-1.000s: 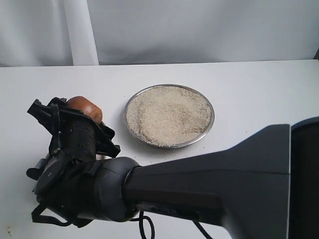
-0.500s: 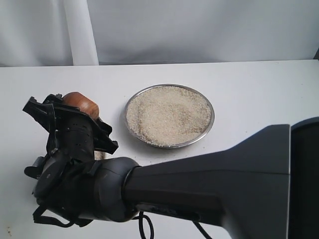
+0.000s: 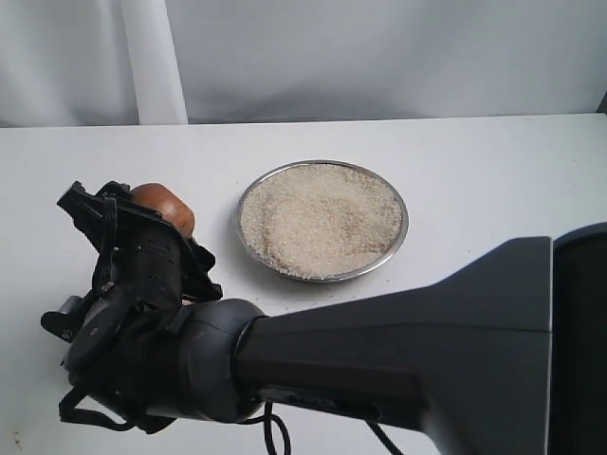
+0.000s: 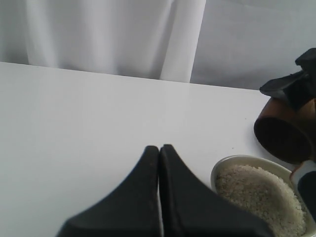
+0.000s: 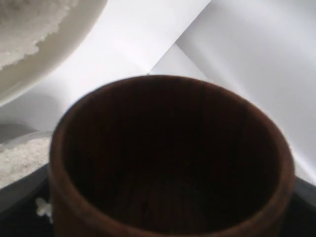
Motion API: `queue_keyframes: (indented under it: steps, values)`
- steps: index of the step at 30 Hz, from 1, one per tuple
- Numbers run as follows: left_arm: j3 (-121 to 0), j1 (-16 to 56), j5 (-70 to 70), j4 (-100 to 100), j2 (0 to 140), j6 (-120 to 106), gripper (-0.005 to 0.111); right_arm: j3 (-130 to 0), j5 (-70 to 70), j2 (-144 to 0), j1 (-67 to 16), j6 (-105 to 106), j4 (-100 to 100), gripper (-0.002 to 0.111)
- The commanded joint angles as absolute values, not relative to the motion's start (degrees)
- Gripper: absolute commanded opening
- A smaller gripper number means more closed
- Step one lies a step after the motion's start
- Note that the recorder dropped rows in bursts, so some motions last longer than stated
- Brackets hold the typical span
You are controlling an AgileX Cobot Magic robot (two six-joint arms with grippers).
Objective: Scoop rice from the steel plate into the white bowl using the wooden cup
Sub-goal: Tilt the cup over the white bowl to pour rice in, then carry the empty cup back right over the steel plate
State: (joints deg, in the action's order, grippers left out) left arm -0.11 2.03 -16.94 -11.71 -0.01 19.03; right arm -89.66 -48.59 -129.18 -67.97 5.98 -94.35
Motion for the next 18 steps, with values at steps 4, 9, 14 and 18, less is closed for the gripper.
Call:
queue_keyframes:
  steps: [4, 9, 14, 18]
  values:
    - [0.0, 2.3, -16.4, -11.4, 0.0, 19.3, 0.000, -90.1, -43.6, -125.1, -66.7, -5.4, -87.0, 0.000]
    - [0.0, 2.3, -16.4, -11.4, 0.0, 19.3, 0.000, -90.1, -41.2, -118.8, -63.6, -5.6, -79.3, 0.000]
    - [0.0, 2.3, -16.4, -11.4, 0.0, 19.3, 0.000, -90.1, -40.1, -112.1, -58.5, -0.5, -74.7, 0.000]
    - [0.0, 2.3, -16.4, -11.4, 0.0, 19.3, 0.000, -90.1, -39.3, -108.0, -52.7, 8.0, -66.3, 0.000]
